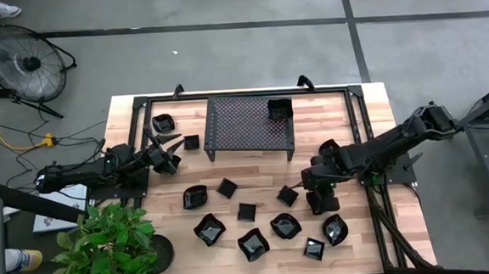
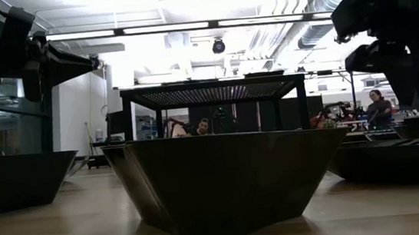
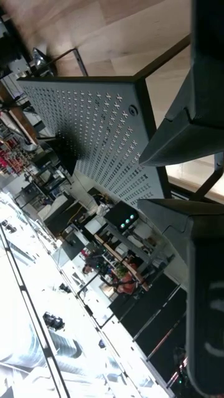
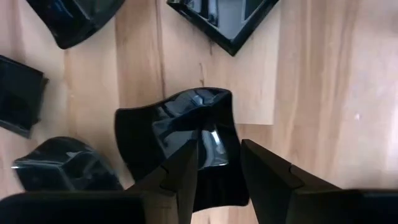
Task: Pick & Place Mini shaped plates
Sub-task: Stack the distorted square plate on the distorted square plate on the shelf
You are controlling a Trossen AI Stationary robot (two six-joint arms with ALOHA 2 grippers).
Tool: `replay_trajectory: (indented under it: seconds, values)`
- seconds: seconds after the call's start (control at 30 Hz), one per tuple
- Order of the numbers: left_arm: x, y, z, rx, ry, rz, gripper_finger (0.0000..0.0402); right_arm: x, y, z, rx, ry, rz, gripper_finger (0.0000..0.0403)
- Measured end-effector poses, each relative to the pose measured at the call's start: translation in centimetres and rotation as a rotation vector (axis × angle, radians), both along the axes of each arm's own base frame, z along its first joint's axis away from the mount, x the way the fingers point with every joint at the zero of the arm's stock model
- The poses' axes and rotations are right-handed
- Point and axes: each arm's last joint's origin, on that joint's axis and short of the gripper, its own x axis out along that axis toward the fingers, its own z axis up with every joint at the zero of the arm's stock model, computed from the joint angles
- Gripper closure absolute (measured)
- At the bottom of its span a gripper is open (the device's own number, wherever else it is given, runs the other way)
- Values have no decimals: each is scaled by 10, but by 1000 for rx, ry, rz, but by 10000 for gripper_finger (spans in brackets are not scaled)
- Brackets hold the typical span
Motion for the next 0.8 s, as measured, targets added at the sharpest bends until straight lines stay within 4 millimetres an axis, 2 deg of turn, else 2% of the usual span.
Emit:
replay_trajectory:
  seconds: [0.3, 0.8]
  values:
    - [0, 0, 0, 0, 1, 0, 309, 3, 6, -1, -38, -44, 12, 284]
    - [0, 0, 0, 0, 0, 1, 309, 9, 8, -18, -54, 33, -2, 284]
